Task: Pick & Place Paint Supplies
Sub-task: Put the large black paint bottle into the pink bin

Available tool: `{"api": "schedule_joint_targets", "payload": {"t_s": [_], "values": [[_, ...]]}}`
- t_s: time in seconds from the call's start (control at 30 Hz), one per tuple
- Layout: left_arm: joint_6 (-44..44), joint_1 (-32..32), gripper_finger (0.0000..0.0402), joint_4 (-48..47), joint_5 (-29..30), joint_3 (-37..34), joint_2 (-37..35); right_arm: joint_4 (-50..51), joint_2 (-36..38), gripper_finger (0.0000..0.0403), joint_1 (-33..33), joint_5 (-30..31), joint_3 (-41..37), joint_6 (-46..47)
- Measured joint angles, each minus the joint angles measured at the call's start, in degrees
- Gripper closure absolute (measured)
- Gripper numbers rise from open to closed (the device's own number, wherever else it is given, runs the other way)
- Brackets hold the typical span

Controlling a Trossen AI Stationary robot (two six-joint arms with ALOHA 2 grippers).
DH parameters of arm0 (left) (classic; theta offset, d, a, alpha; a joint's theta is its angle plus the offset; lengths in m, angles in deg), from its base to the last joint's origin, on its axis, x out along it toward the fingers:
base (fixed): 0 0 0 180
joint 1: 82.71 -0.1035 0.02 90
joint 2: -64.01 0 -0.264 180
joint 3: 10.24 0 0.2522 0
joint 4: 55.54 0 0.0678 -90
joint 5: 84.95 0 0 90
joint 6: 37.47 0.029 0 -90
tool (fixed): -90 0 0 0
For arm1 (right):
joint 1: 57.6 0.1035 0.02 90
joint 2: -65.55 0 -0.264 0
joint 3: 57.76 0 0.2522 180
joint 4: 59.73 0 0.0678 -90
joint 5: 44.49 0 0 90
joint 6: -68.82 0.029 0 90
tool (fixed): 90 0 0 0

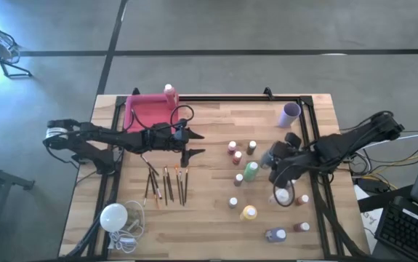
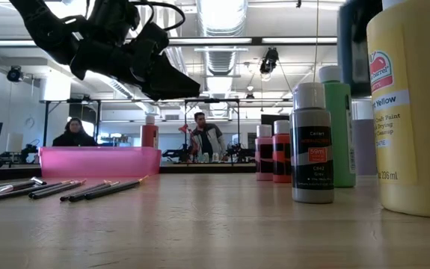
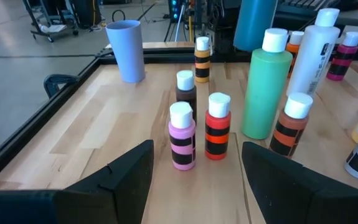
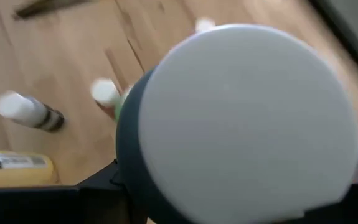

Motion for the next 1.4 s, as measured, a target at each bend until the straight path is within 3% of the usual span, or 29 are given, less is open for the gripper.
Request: {"api": "schedule_joint_targets", "payload": {"t_s": [0.27,0.4,0.5,0.6,0.97,1.1,1.4], "values": [[1.42,-0.01,0.0151,6.48,-1.18,0.06,0.0,-0.99,-0.1,0.0223,-2.5,5.36,8.1,-10.22],[1.44,-0.02,0.0151,7.42,-9.13,1.83,0.02,-6.91,-1.05,0.0223,-4.97,4.22,8.59,-17.3],[1.51,0.0,0.0151,7.72,-16.04,3.98,0.02,-11.67,-3.06,0.0223,-7.26,0.1,8.15,-22.29],[1.47,0.0,0.0151,7.66,-19.2,5.61,0.02,-14.76,-6.02,0.0223,-8.92,-3.63,8.02,-26.52],[2.23,0.02,0.0151,7.46,-22.15,6.59,0.02,-21.22,-14.82,0.0223,-10.18,-5.02,7.96,-34.72],[2.32,0.03,0.0151,8.37,-24.03,6.97,0.01,-25.38,-17.35,0.0223,-12.07,-10.23,7.96,-37.99],[3.45,0.07,0.0151,9.93,-24.29,7.34,-0.02,-27.66,-20.68,0.0223,-16.31,-14.38,7.96,-41.13]]}}
